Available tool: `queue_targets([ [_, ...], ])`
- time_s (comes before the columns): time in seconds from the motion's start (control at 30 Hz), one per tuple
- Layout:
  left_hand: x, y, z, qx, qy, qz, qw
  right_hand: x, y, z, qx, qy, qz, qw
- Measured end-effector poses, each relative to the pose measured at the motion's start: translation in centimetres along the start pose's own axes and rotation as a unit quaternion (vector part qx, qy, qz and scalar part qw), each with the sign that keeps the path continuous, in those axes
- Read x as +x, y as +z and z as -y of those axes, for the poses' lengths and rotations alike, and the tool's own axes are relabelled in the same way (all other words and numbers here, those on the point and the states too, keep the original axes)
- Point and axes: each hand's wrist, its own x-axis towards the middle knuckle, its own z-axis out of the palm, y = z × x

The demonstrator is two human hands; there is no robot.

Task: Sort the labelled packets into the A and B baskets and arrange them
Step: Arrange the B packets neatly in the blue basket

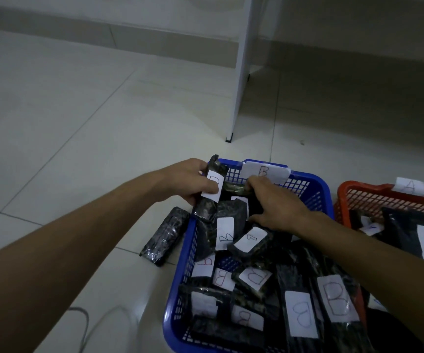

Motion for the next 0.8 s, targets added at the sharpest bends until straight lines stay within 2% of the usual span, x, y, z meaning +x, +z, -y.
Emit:
queue_targets([
  [0.07, -0.1, 0.0, -0.1, 0.000, 0.000, 0.006, 1.000, 0.2, 0.0, -0.1, 0.025, 0.010, 0.005, 1.000],
  [0.2, -0.3, -0.2, -0.2, 0.016, -0.005, 0.006, 1.000, 0.5, 0.1, -0.5, -0.004, -0.006, 0.005, 1.000],
  [0.27, -0.3, -0.3, -0.2, 0.015, -0.008, 0.004, 1.000, 0.5, 0.1, -0.7, -0.008, -0.018, 0.031, 0.999],
  [0.37, -0.4, -0.3, -0.2, 0.006, -0.009, -0.001, 1.000, 0.1, 0.4, -1.1, 0.049, -0.021, 0.086, 0.995],
  [0.43, -0.4, -0.4, -0.1, 0.000, -0.006, 0.001, 1.000, 0.0, 0.5, -1.3, 0.067, -0.025, 0.062, 0.996],
  [0.53, -0.4, -0.6, 0.1, -0.003, -0.001, 0.005, 1.000, 0.4, 0.0, -1.3, 0.093, -0.047, -0.027, 0.994],
  [0.67, -0.4, -0.9, 0.2, -0.002, 0.012, 0.014, 1.000, 0.9, 0.1, -1.2, 0.055, -0.090, -0.022, 0.994],
  [0.8, -0.3, -0.8, 0.2, -0.003, 0.038, 0.012, 0.999, -0.2, -0.3, -1.8, -0.035, -0.077, -0.042, 0.996],
])
